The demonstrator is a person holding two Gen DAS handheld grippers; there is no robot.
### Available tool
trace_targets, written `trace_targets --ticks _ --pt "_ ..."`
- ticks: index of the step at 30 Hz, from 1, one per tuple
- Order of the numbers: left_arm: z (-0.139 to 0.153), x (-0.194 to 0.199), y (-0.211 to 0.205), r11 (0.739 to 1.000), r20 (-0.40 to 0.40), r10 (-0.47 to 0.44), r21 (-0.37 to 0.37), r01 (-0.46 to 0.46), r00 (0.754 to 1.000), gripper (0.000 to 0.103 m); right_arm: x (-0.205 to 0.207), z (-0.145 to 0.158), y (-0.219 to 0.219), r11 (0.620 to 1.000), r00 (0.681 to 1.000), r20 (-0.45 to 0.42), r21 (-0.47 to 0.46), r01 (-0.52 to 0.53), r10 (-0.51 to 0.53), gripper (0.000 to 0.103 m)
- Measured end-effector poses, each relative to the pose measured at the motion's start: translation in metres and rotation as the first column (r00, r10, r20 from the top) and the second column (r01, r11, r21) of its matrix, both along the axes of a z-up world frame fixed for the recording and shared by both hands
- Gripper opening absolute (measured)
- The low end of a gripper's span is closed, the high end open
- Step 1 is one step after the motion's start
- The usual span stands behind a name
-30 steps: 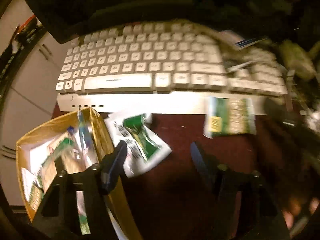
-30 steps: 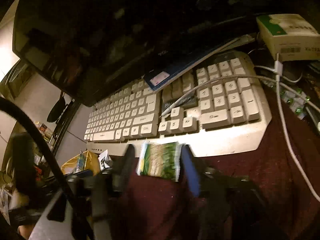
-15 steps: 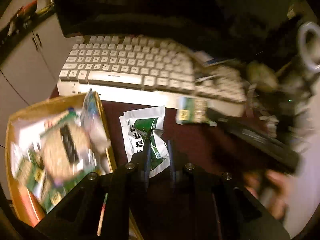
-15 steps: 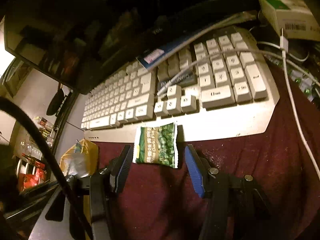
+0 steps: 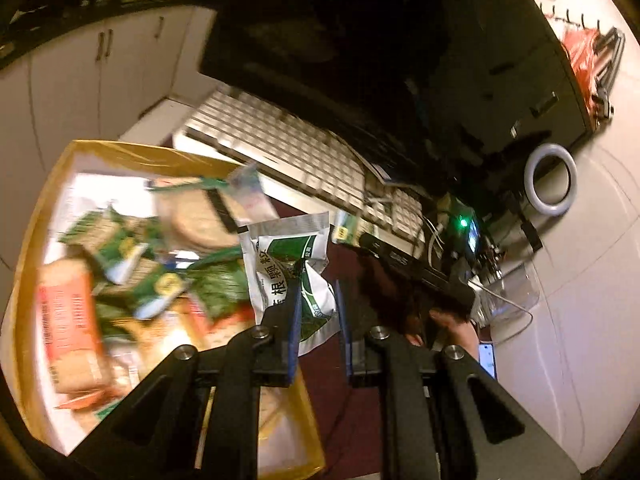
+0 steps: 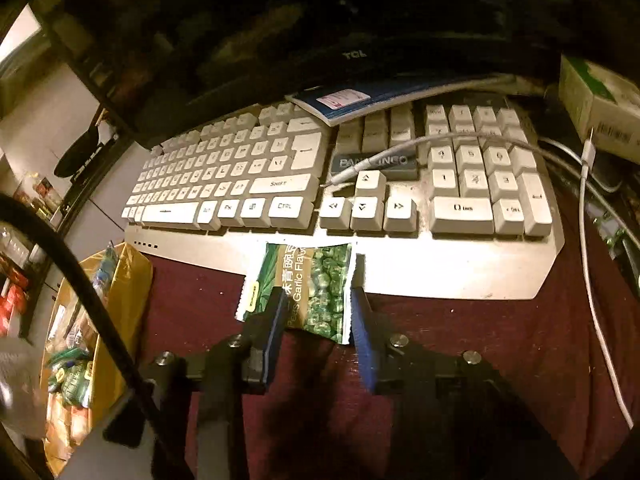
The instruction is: Organize snacks
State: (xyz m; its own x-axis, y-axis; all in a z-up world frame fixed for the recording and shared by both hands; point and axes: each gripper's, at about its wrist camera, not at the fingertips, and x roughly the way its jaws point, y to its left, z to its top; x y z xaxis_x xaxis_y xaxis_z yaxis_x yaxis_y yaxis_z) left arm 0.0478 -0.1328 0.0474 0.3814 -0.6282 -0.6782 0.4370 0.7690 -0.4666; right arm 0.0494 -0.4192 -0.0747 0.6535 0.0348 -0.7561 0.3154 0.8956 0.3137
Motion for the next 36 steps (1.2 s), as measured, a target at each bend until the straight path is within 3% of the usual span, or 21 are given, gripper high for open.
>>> trace_targets --ticks 2,4,10,15,21,26,29,30,31,32,33,34,36 --pt "-0.001 0.001 0.013 1.0 0.002 0.028 -0.01 -0.028 1.0 0.018 -0.005 0.002 0.002 1.0 1.0 0.016 0.009 -0.013 0.013 0.008" --pt "-0.002 0.002 0.026 0.998 0.003 0.067 -0.015 -0.067 0.998 0.018 -0.009 0.007 0.005 0.999 0.998 0.044 0.021 -0.035 0.034 0.005" --pt "-0.006 0.007 0.065 0.987 0.007 0.16 -0.025 -0.16 0.987 0.018 -0.022 0.036 0.026 0.992 0.978 0.172 0.015 -0.122 0.118 0.002" --pt "-0.006 0.011 0.089 0.976 0.02 0.215 -0.032 -0.214 0.977 0.018 -0.033 0.059 0.058 0.974 0.951 0.229 0.044 -0.221 0.206 0.0" --pt "-0.012 0.019 0.1 0.97 0.018 0.241 -0.036 -0.241 0.97 0.018 -0.033 0.088 0.109 0.947 0.914 0.257 -0.016 -0.322 0.315 0.0" --pt "-0.013 0.019 0.107 0.969 0.01 0.244 -0.051 -0.243 0.97 0.018 -0.034 0.101 0.12 0.934 0.895 0.278 -0.023 -0.356 0.348 0.0" --pt "-0.014 0.019 0.108 0.969 0.007 0.24 -0.06 -0.239 0.971 0.018 -0.027 0.093 0.118 0.93 0.897 0.253 -0.033 -0.366 0.362 0.0" --pt "-0.014 0.019 0.108 0.97 0.007 0.238 -0.061 -0.237 0.971 0.018 -0.03 0.087 0.114 0.931 0.901 0.245 -0.017 -0.365 0.358 0.003" --pt "-0.014 0.019 0.108 0.97 0.009 0.235 -0.061 -0.234 0.972 0.018 -0.033 0.08 0.111 0.931 0.907 0.224 -0.003 -0.364 0.356 0.026" --pt "-0.013 0.018 0.108 0.97 0.009 0.234 -0.061 -0.233 0.972 0.018 -0.037 0.072 0.109 0.933 0.915 0.193 -0.008 -0.359 0.354 0.064" --pt "-0.014 0.019 0.108 0.971 0.009 0.232 -0.061 -0.231 0.973 0.018 -0.043 0.064 0.106 0.94 0.924 0.174 -0.036 -0.34 0.341 0.078" --pt "-0.014 0.019 0.107 0.971 0.007 0.231 -0.06 -0.23 0.973 0.018 -0.049 0.058 0.103 0.944 0.932 0.155 -0.067 -0.322 0.328 0.083" --pt "-0.014 0.02 0.105 0.973 0.007 0.226 -0.059 -0.225 0.974 0.018 -0.05 0.044 0.101 0.943 0.943 0.07 -0.096 -0.318 0.325 0.083"
